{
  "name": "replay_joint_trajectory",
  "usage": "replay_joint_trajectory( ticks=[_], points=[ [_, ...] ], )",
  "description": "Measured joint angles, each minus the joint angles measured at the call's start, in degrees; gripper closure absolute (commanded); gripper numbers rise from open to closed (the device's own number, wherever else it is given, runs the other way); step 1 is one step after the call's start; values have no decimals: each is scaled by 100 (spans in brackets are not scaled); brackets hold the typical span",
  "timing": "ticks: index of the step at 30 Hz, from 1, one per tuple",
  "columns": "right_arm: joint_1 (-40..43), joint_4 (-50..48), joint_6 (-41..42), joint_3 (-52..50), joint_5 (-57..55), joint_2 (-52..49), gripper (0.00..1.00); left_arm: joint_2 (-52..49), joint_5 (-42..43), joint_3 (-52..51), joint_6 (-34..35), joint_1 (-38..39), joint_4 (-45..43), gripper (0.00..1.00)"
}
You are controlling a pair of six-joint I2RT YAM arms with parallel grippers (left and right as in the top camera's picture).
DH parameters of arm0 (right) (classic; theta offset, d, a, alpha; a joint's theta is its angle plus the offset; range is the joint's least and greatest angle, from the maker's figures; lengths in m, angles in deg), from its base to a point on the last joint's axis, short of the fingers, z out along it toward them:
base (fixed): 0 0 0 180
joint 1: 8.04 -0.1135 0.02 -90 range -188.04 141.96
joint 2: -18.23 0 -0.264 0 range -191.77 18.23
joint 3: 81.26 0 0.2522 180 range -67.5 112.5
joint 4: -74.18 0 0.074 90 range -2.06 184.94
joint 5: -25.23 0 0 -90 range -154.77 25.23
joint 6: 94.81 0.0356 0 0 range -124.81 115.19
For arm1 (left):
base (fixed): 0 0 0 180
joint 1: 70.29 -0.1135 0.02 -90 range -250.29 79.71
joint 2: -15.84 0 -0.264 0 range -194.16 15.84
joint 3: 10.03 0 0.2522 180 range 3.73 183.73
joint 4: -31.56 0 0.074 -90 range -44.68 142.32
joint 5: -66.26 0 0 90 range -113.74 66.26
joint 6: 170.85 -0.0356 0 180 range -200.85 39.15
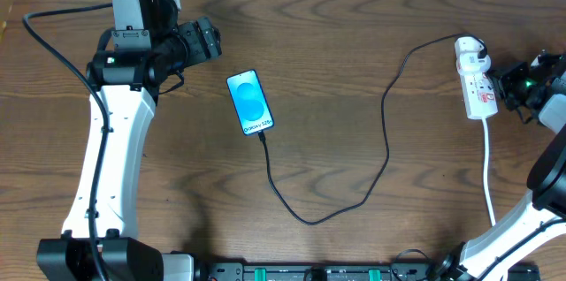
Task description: Plug charger to phone and switch on socket
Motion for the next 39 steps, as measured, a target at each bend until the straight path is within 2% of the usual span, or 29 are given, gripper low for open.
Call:
replay_joint_trajectory(
  ticks=[39],
  points=[
    [-219,695,7,260,-542,63,99,0,-2,0,0,0,0,12]
  ],
)
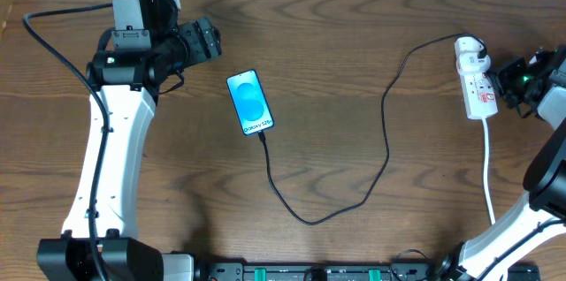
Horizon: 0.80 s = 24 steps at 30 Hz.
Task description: Plug charger to phone and switch on socket
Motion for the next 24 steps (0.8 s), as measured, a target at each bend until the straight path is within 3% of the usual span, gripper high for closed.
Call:
replay_joint_trajectory(
  ticks=[24],
  points=[
    [-52,210,4,46,-105,28,99,0,0,0,2,0,0,12]
  ],
)
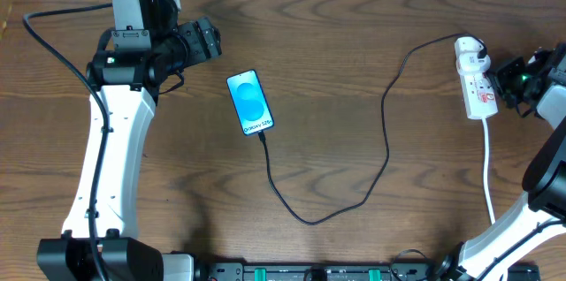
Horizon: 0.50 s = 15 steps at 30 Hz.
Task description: Plug charger to phone and switch on socket
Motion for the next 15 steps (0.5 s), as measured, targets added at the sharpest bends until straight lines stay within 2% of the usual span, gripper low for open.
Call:
replay_joint_trajectory(
  ticks=[15],
  points=[
    [-9,81,0,4,-48,31,99,0,2,0,0,0,0,12]
  ],
)
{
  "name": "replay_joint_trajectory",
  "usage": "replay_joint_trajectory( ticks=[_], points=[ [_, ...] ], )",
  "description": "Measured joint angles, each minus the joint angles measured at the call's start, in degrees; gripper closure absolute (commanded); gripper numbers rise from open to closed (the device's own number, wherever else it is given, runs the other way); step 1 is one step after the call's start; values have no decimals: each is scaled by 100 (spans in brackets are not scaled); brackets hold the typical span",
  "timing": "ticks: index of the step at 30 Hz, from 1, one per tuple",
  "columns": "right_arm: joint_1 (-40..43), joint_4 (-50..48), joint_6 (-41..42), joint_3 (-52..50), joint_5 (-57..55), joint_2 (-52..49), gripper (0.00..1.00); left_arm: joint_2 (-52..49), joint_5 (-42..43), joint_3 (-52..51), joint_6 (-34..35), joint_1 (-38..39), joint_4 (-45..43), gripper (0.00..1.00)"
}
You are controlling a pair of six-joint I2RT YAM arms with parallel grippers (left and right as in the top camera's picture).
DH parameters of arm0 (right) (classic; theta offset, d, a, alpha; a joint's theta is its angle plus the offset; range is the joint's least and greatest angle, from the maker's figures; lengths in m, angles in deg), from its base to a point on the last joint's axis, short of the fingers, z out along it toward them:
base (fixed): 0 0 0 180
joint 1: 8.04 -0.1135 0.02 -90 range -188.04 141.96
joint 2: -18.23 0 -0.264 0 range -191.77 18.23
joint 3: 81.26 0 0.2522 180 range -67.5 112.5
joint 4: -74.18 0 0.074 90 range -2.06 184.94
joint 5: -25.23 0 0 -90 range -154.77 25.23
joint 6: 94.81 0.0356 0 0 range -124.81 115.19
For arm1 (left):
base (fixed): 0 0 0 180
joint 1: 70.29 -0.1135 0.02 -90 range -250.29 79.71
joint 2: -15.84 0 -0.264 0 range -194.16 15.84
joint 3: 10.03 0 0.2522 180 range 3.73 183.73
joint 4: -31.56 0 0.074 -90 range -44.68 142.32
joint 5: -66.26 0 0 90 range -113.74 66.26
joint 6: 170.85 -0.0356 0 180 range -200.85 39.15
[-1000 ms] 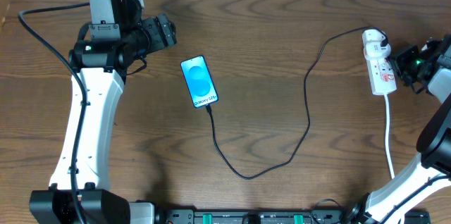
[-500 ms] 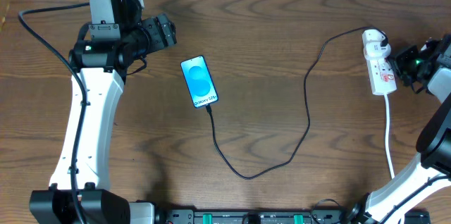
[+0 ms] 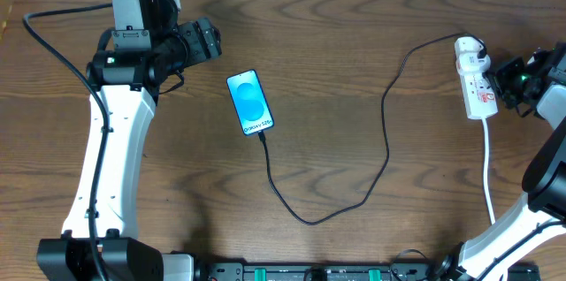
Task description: Plug charger to phone and switch on socket
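Note:
A phone [image 3: 250,102] with a lit blue screen lies face up left of the table's middle. A black cable [image 3: 386,131] is plugged into its lower end, loops toward the front, then rises to the white charger plug [image 3: 470,49] seated in the white socket strip [image 3: 478,85] at the right. My right gripper [image 3: 504,84] sits right beside the strip's right side; its fingers are too small to read. My left gripper [image 3: 207,41] hovers up and left of the phone, apart from it, and whether its fingers stand parted cannot be made out.
The strip's white lead [image 3: 489,170] runs down toward the front right edge. The left arm's white links [image 3: 110,157] stretch along the table's left side. A black rail [image 3: 309,272] lies along the front edge.
At the oldest moment the cable was in the phone and my right gripper sat a little farther right of the socket strip. By the following moment it had shifted slightly toward the strip and up, and it has stayed there. The left arm has not moved.

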Motion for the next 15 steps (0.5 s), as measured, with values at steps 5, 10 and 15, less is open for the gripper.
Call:
replay_joint_trajectory(
  ticks=[5,10,15],
  points=[
    [83,463,-74,-79,450,136,99,0,0,0,-2,0,0,12],
    [411,1213,-396,-284,695,662,96,0,0,0,0,0,0,12],
    [802,1869,-935,-295,719,1897,91,0,0,0,-2,0,0,12]
  ],
)
